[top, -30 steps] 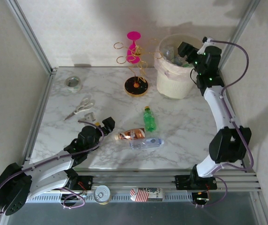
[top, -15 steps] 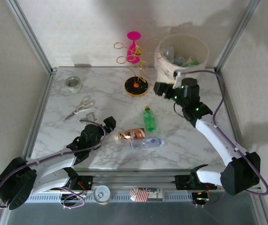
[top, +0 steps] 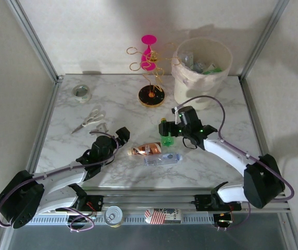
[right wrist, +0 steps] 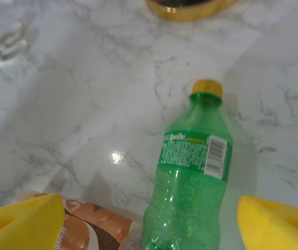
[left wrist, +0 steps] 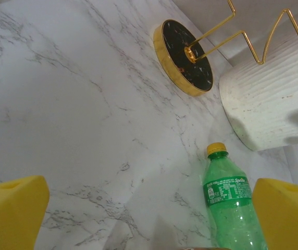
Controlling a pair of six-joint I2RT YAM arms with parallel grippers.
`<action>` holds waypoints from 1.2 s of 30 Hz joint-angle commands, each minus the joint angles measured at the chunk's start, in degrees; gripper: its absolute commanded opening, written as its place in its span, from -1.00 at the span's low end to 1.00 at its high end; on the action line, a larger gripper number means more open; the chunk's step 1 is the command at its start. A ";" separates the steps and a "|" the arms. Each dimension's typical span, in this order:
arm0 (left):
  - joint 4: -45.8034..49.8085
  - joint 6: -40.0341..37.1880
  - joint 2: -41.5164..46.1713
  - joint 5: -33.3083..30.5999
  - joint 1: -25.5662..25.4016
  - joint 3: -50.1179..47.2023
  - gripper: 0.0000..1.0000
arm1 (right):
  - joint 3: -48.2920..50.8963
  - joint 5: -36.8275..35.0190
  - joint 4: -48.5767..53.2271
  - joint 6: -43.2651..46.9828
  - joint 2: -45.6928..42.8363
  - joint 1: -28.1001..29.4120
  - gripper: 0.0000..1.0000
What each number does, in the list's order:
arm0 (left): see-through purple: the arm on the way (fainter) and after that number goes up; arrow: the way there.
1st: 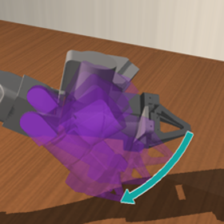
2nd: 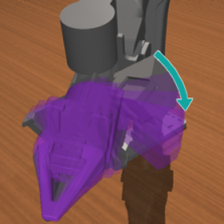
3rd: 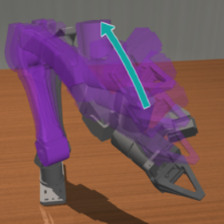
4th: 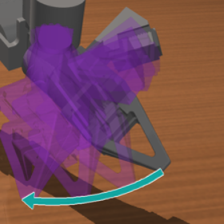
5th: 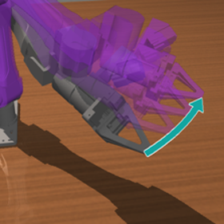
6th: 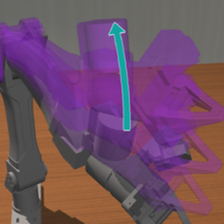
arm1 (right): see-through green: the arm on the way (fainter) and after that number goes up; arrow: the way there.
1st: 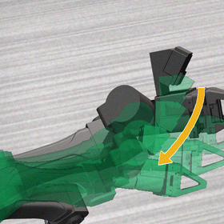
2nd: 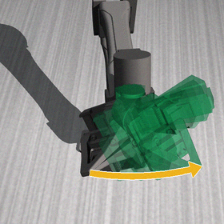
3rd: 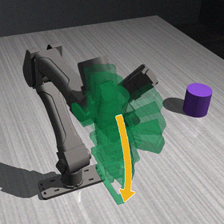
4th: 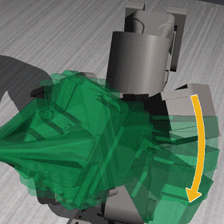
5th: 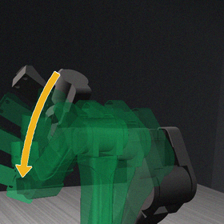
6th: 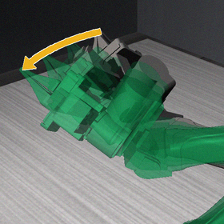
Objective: Put the plastic bottles in the bin
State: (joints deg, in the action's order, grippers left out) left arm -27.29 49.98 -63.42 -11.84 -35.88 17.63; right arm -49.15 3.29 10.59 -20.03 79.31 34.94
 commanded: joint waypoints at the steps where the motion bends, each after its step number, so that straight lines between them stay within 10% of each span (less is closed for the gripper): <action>1: 1.26 1.57 0.66 -0.35 0.54 1.05 0.99 | -1.67 -4.65 1.71 1.10 2.69 1.24 0.72; 24: 1.78 2.40 0.83 -0.95 0.63 0.94 0.99 | -5.43 -14.55 2.50 -0.80 16.87 2.94 0.57; 36: 2.48 2.76 2.14 -1.61 0.63 0.45 0.99 | -5.09 -13.78 0.48 -1.01 18.50 2.94 0.16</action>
State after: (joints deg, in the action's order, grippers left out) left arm -25.89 52.05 -62.22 -11.88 -35.83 17.63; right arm -53.36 -9.43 11.60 -20.60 98.37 37.54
